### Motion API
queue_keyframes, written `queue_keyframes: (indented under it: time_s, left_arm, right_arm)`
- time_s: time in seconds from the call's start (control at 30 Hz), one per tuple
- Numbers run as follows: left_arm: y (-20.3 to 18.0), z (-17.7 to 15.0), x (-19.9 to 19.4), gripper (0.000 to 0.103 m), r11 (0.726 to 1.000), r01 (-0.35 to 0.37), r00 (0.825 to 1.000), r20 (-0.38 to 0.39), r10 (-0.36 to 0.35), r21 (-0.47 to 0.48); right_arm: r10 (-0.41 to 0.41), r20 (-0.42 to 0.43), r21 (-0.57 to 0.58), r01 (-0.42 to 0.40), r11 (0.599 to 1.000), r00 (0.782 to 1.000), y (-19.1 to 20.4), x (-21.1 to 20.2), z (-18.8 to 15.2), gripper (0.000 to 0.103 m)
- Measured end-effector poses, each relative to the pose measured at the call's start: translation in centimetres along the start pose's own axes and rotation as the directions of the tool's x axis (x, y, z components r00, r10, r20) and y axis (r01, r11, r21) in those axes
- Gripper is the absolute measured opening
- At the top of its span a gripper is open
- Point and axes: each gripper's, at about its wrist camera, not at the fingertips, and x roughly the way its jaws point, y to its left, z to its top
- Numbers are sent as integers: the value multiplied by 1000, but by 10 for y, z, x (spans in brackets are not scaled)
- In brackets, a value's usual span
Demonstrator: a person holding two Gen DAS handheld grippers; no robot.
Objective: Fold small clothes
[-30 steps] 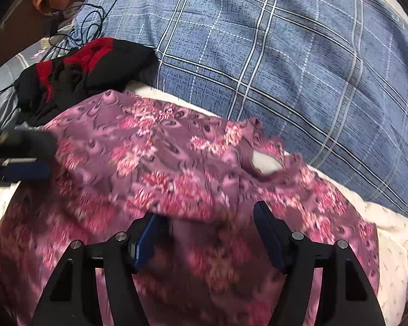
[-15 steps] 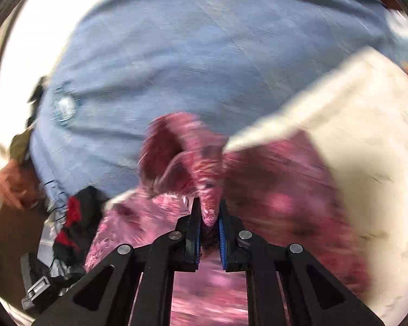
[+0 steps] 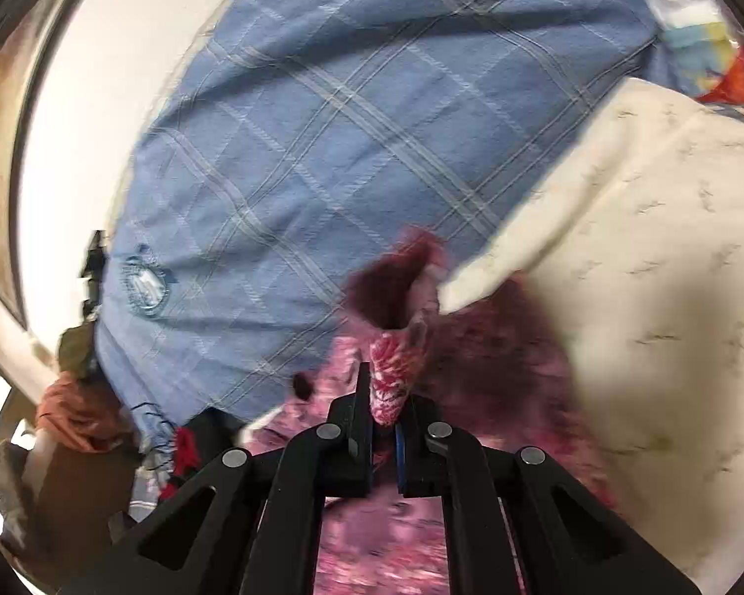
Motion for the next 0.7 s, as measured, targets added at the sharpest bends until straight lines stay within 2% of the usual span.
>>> queue_keyframes:
  time_s: [0.03,0.1,0.13,0.17,0.2,0.23,0.27,0.3,0.33,0.37,0.4,0.43,0.47,0.5,0.57,0.63,0.67,0.7]
  left_arm:
    - [0,0,0,22,1000,-9,1000,-3,9,0]
    - [-2,-4,-10,22,1000,-7,1000,-25,7,9]
    - [-3,-6,-15,22,1000,0,999,-38,0,12]
    - [-6,-11,-27,22,1000,22,999,-49,-22,5]
    - [-9,-14,-36,22,999,44,998,-53,-44,0]
    - [-16,-17,-44,26,997,81,995,-57,-81,3]
    - [-26,-22,-57,31,992,123,991,-63,-121,29]
    - [-32,-23,-65,35,991,120,992,-52,-117,59]
    - [-39,-21,-72,48,991,100,995,-33,-97,93]
    - [-47,-12,-78,66,987,65,998,6,-67,150]
    - [-51,-2,-79,71,982,23,999,40,-30,186]
    - [-49,7,-79,72,980,-19,998,68,6,196]
    - [-47,21,-73,81,977,-61,994,98,41,206]
    - [-44,39,-61,84,971,-84,994,85,66,226]
    - [-32,67,-30,84,968,-121,993,17,121,221]
    - [-13,86,9,83,967,-174,976,-94,194,188]
    - [-5,91,24,77,972,-167,971,-147,191,164]
    - [-3,92,28,72,974,-169,971,-146,192,154]
  right_arm:
    - [-79,-57,-1,79,997,995,-11,9,-5,6]
    - [-97,-101,-1,98,995,990,-20,10,-15,7]
    - [-90,-81,6,91,996,993,-21,0,-18,10]
    - [-93,-75,14,95,995,993,-20,-9,-17,20]
    - [-101,-71,29,103,994,992,-21,-19,-16,24]
    - [-116,-32,46,117,992,993,-22,-35,-15,24]
    - [-124,10,50,123,991,992,-21,-45,-10,24]
    - [-124,77,39,121,992,989,-20,-61,-5,26]
    - [-116,116,18,115,993,986,-18,-70,-1,28]
    - [-88,122,-38,93,995,989,-9,-69,8,43]
    - [-77,73,-82,83,993,994,-3,-58,17,59]
    - [-95,22,-121,97,988,995,2,-40,26,59]
    - [-115,-9,-146,112,983,993,6,-24,32,59]
    - [-139,-28,-161,133,978,990,8,-11,36,59]
    - [-195,-33,-179,186,966,980,7,9,41,59]
    - [-239,-104,-203,214,955,966,7,38,41,55]
    - [-254,-105,-226,225,948,961,8,42,38,40]
    - [-264,-87,-297,228,927,961,17,45,34,15]
